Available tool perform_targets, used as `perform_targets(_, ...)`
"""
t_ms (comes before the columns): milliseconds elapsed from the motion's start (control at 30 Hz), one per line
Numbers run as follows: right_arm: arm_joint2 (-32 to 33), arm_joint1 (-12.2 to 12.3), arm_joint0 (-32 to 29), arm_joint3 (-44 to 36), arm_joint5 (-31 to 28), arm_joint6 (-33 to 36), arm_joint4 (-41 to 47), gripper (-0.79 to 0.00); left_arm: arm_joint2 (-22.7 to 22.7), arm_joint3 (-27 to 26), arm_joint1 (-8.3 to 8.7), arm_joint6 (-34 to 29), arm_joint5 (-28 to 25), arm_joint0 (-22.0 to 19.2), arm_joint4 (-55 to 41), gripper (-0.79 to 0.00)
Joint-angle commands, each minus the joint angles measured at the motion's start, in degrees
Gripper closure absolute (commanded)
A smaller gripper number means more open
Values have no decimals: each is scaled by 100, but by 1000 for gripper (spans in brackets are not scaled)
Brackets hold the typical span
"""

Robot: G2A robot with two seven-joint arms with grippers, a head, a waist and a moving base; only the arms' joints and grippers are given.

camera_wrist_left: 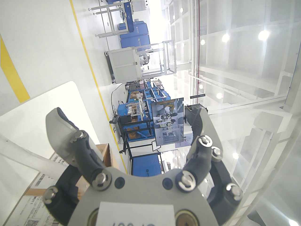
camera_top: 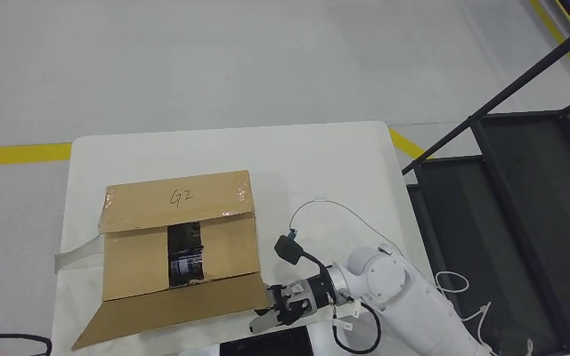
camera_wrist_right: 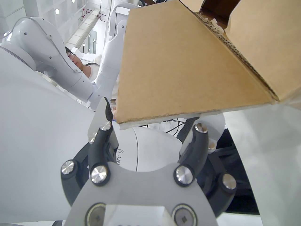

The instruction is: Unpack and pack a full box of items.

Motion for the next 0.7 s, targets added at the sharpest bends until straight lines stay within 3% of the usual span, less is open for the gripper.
perform_targets(0,-10,6,42,-1,-11,-40,36,-579,0,0,0,0,0,0,0,-785)
perform_targets(233,-98,9,181,-61,-185,-165,276,-637,0,0,0,0,0,0,0,-785)
perform_targets(333,-122,3,245,-88,-249,-312,330,-613,-5,23,5,-28,-6,-95,42,-785)
perform_targets(433,-112,-15,345,-74,-252,-675,245,-650,-29,54,3,-136,-109,-168,68,-785)
perform_targets(500,-122,-35,447,-39,-207,-943,109,-606,-67,45,-6,-176,-199,-164,37,-785)
perform_targets(567,-170,-64,527,-8,-132,-1243,54,-493,-105,45,-17,-158,-276,-152,78,-785)
perform_targets(633,-269,-100,651,28,-49,-1491,-68,-508,-105,36,-33,-144,-311,-124,107,-785)
perform_targets(667,-332,-121,719,41,-22,-1599,-108,-554,-111,22,-42,-122,-326,-104,142,-785)
